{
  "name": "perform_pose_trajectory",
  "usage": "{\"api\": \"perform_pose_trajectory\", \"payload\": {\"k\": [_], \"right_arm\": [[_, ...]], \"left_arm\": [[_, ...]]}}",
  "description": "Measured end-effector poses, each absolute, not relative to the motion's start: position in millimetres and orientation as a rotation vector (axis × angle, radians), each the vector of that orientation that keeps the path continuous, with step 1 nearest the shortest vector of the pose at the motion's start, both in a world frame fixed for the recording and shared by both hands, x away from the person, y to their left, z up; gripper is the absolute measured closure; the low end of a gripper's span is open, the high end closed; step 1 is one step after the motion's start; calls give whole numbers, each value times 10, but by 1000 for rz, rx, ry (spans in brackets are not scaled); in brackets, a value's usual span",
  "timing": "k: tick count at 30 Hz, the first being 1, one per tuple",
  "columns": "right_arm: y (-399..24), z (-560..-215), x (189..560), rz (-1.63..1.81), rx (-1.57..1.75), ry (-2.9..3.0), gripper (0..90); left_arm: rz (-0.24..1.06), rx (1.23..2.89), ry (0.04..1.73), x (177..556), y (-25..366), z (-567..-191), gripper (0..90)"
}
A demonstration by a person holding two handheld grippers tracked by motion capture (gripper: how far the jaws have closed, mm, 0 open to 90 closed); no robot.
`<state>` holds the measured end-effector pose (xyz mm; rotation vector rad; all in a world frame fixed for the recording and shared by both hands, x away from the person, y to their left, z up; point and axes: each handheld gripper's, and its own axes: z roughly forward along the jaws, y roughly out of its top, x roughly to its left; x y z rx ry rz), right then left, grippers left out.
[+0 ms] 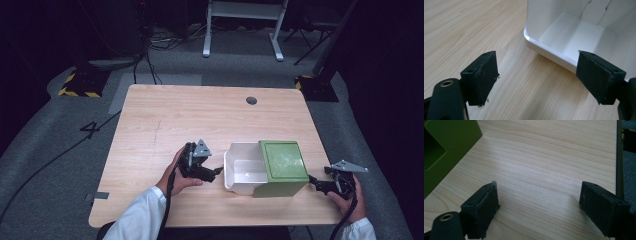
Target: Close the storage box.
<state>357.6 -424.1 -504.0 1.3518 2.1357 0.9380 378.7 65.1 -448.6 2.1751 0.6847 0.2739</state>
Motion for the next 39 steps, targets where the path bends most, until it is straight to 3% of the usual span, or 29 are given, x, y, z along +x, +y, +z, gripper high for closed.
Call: {"api": "perform_pose_trajectory", "payload": {"k": [6,18,22,30,35,39], "right_arm": [[-4241,-5040,3576,939,1353,2135,156],[-4241,-5040,3575,938,1352,2136,156],[-4241,-5039,3575,938,1352,2136,156],[-4240,-5039,3574,938,1350,2137,156],[-4240,-5038,3574,937,1351,2137,156],[-4240,-5039,3575,938,1350,2137,156]], "left_arm": [[238,2197,671,3841,487,-4527,188],[78,2147,846,3956,355,-4787,172],[121,2183,820,3920,285,-4827,319],[162,2169,861,3949,195,-4878,418],[164,2177,861,3971,149,-4866,430],[150,2189,846,3956,52,-4860,379]]}}
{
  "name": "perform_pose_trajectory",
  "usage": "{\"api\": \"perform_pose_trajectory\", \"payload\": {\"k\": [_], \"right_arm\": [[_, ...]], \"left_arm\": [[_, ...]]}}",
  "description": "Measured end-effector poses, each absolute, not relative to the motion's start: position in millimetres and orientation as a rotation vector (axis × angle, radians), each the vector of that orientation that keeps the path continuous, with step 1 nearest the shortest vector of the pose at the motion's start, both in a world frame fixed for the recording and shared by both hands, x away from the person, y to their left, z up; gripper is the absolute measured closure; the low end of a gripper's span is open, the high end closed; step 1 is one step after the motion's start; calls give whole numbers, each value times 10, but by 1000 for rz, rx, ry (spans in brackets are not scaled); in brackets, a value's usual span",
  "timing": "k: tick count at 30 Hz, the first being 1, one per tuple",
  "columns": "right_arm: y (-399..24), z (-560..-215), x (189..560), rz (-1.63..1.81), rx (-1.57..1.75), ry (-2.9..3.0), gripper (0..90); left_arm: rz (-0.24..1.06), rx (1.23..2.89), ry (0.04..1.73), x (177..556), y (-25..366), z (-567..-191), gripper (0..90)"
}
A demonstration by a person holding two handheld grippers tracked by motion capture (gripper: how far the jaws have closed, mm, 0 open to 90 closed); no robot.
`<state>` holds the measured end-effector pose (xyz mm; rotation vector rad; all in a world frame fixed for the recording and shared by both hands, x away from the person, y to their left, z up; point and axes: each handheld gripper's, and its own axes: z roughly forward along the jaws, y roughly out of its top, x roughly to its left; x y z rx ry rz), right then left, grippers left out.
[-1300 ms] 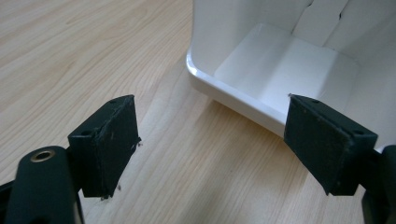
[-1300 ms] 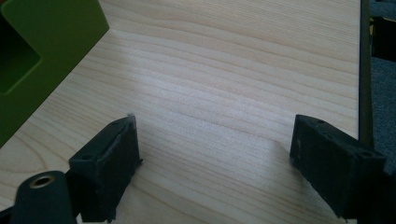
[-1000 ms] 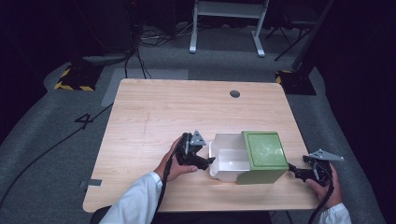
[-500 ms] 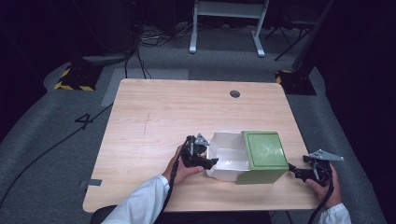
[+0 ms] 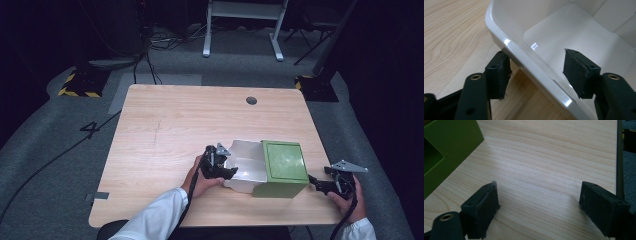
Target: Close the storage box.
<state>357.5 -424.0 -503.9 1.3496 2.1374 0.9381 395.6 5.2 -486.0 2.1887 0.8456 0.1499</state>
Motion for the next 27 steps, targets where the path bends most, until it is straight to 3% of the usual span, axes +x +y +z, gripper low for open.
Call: {"api": "perform_pose_trajectory", "payload": {"k": [27], "right_arm": [[-4240,-5039,3575,939,1351,2138,157]], "left_arm": [[62,2226,720,3975,-547,-4812,311]]}}
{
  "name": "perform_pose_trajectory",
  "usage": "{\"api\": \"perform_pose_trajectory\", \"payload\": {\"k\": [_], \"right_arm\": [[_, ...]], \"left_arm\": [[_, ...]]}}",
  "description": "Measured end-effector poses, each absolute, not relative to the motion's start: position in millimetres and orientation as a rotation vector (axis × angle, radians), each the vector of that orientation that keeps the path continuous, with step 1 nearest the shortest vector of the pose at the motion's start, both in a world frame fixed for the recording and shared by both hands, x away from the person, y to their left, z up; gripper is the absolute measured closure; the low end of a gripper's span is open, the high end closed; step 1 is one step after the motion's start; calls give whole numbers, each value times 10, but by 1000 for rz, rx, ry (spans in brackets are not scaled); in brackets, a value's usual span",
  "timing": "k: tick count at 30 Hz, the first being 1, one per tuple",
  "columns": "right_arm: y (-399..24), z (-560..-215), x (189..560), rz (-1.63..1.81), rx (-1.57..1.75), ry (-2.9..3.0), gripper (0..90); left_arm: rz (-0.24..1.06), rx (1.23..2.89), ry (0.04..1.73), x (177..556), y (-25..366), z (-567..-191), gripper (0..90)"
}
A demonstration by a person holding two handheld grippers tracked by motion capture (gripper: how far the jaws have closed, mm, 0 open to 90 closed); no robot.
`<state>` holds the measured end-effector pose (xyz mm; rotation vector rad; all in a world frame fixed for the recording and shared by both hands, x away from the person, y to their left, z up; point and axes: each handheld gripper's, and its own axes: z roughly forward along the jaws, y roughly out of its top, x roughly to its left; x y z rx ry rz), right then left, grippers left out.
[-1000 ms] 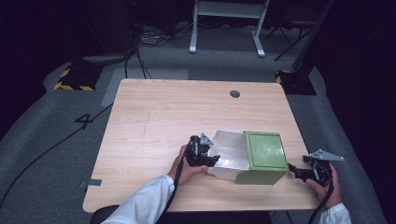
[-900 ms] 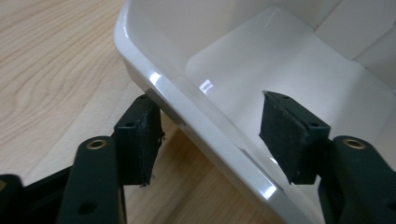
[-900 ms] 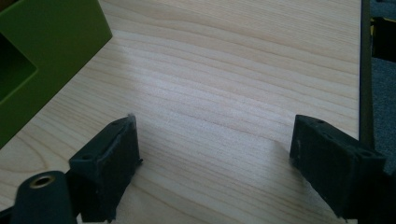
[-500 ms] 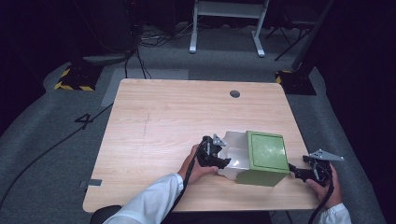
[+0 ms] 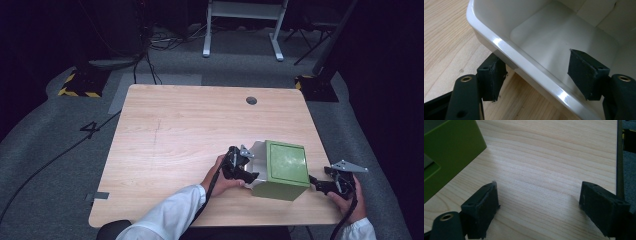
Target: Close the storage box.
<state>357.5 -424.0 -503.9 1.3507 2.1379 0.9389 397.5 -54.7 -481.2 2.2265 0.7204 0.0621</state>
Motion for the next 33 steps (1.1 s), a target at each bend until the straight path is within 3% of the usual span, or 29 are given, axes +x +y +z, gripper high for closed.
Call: {"api": "perform_pose_trajectory", "payload": {"k": [20,33], "right_arm": [[-4240,-5039,3574,939,1351,2137,157],[-4239,-5039,3574,937,1350,2136,157]], "left_arm": [[44,2242,694,3986,-698,-4798,292],[80,2233,651,4006,-535,-4661,209]]}}
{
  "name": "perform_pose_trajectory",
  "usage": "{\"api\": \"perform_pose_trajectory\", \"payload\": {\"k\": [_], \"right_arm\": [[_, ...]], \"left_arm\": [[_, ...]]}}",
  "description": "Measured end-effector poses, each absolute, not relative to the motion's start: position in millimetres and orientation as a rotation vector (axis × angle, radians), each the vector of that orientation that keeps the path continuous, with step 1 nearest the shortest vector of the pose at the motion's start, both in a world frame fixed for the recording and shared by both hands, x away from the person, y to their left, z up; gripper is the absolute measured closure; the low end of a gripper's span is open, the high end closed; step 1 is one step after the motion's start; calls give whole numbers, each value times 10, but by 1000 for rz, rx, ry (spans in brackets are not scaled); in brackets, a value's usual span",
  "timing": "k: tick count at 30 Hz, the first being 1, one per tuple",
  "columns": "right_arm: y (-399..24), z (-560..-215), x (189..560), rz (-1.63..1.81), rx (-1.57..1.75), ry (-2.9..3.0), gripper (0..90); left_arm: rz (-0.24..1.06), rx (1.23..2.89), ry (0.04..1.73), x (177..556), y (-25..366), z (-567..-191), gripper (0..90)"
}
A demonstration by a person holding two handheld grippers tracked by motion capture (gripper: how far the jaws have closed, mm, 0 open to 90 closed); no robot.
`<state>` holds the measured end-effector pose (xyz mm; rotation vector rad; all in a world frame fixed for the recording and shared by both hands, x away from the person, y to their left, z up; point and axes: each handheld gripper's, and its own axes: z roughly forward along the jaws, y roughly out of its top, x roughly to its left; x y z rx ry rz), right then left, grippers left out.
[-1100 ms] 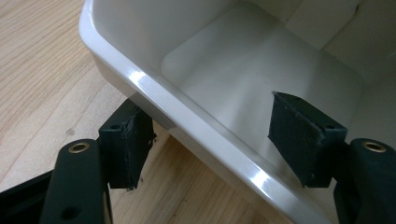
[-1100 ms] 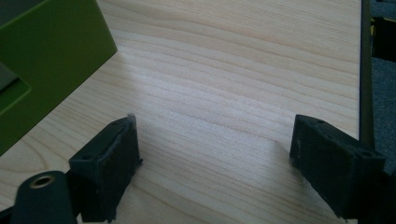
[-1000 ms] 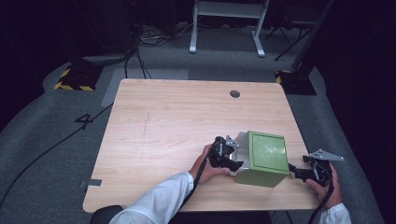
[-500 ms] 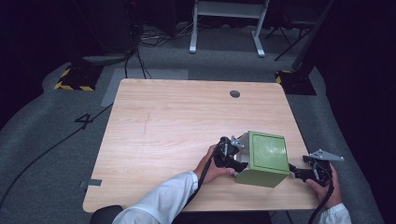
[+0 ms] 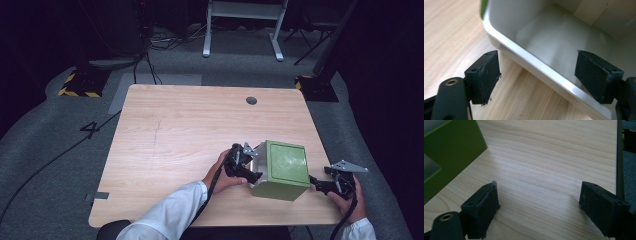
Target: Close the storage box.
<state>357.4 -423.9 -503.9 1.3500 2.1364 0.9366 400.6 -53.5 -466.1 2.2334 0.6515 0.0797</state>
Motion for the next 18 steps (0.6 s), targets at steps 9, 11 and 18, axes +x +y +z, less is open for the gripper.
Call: {"api": "perform_pose_trajectory", "payload": {"k": [9,11,18], "right_arm": [[-4239,-5039,3574,936,1350,2137,157],[-4240,-5039,3574,937,1349,2137,157],[-4239,-5039,3573,937,1350,2136,157]], "left_arm": [[123,2221,624,3993,-375,-4521,203],[150,2219,599,3969,-302,-4464,198],[212,2215,574,3935,-126,-4355,178]]}}
